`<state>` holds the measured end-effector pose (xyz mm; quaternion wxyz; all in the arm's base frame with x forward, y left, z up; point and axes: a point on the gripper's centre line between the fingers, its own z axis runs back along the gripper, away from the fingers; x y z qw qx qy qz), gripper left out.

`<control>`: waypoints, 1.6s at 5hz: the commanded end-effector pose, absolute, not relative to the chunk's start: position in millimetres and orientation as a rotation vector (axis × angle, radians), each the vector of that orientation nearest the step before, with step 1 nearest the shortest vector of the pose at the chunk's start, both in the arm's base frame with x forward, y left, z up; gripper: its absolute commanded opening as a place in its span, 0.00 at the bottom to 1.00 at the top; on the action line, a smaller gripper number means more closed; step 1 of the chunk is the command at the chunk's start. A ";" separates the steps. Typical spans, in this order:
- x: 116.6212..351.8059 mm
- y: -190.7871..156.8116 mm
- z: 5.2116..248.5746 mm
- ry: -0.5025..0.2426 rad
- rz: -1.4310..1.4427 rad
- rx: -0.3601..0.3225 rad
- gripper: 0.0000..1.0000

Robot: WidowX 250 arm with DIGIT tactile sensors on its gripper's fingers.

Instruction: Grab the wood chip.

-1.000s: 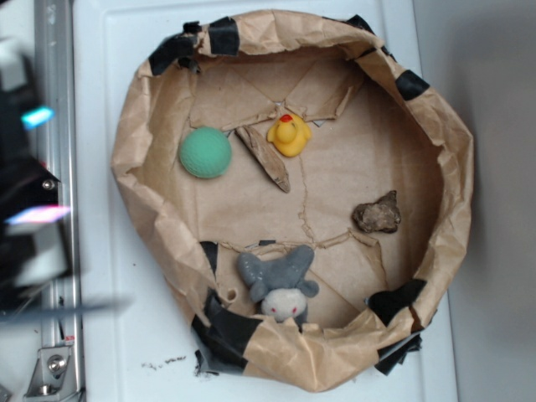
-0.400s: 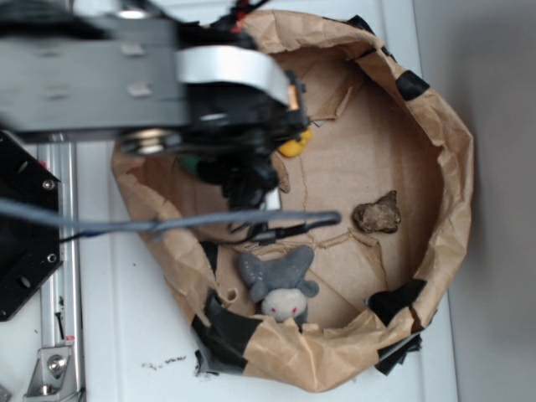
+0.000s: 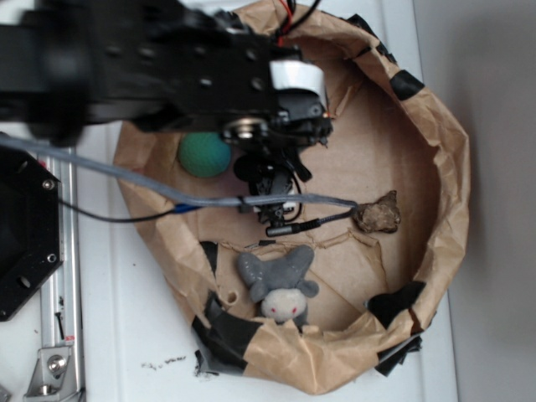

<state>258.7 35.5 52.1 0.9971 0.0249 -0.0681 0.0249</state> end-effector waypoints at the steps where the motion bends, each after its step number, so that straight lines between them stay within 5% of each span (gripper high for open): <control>1: 280.4 28.4 47.3 -0.200 0.024 -0.022 1.00; 3: 277.5 24.3 36.2 -0.166 -0.072 0.005 1.00; 5: 244.7 51.7 39.7 -0.124 -0.184 0.062 1.00; 6: 230.7 55.2 48.5 -0.158 -0.218 -0.016 1.00; 8: 237.5 58.3 35.7 -0.140 -0.234 -0.008 1.00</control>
